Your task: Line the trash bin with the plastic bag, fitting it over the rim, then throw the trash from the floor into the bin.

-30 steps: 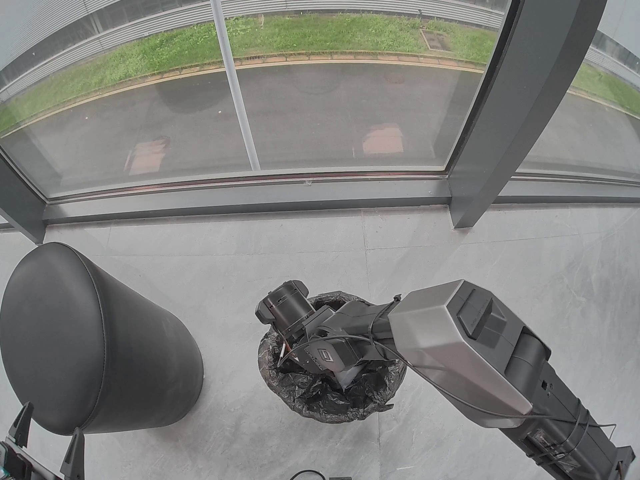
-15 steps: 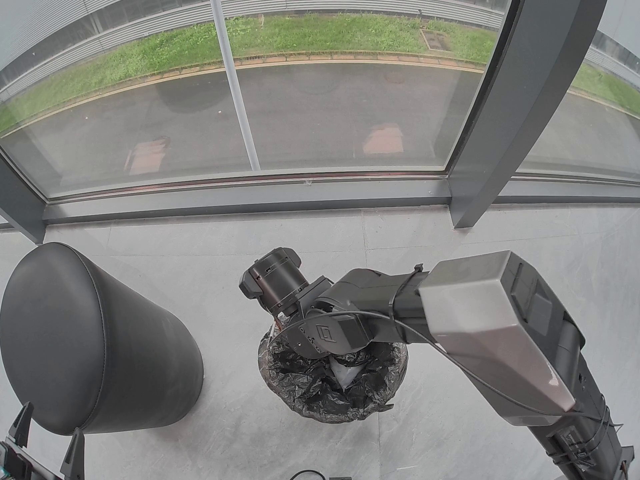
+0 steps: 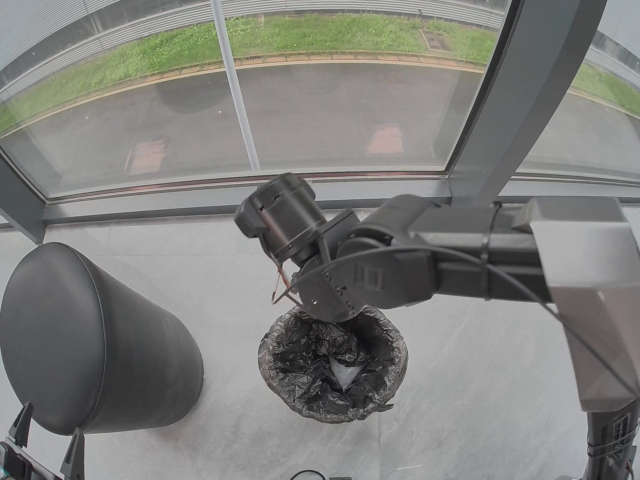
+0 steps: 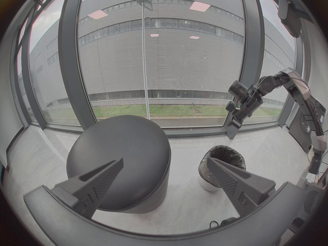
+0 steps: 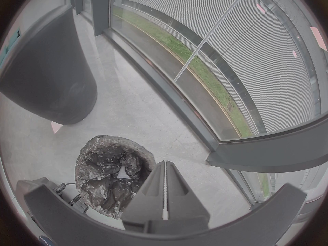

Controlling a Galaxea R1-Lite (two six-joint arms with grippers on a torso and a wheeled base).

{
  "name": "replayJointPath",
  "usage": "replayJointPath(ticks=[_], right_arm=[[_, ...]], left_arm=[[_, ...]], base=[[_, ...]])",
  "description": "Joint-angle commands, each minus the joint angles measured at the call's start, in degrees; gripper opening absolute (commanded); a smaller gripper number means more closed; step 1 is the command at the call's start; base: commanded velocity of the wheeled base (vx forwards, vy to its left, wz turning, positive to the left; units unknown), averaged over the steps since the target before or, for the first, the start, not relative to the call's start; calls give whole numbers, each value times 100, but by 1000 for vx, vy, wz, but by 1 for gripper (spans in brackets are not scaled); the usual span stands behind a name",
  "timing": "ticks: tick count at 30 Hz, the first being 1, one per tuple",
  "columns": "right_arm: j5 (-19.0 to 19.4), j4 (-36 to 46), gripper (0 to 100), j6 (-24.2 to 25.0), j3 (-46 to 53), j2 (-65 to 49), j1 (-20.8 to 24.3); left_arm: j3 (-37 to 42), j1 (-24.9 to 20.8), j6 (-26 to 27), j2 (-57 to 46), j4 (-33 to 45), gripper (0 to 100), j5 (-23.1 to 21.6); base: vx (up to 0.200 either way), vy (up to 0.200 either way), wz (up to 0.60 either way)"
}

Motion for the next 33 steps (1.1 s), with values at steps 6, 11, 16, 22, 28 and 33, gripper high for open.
replayJointPath(ticks=[6, 11, 16, 22, 28, 33], right_arm=[[-251, 552, 0, 62, -1, -1297, -37], [-251, 1036, 0, 142, -1, -1850, -248], [-260, 1431, 0, 150, -1, -2316, -608], [-260, 1950, 0, 150, -1, -2887, -1214], [-207, 2565, 0, 133, -1, -3485, -2120], [-172, 3066, 0, 106, -1, -4004, -2779]], left_arm=[[92, 0, -1, -93, 0, 100, 1], [92, 0, -1, -93, 0, 100, 1], [92, 0, -1, -93, 0, 100, 1], [92, 0, -1, -93, 0, 100, 1], [92, 0, -1, -93, 0, 100, 1], [92, 0, -1, -93, 0, 100, 1]], base=[[0, 0, 0], [0, 0, 0], [0, 0, 0], [0, 0, 0], [0, 0, 0], [0, 0, 0]])
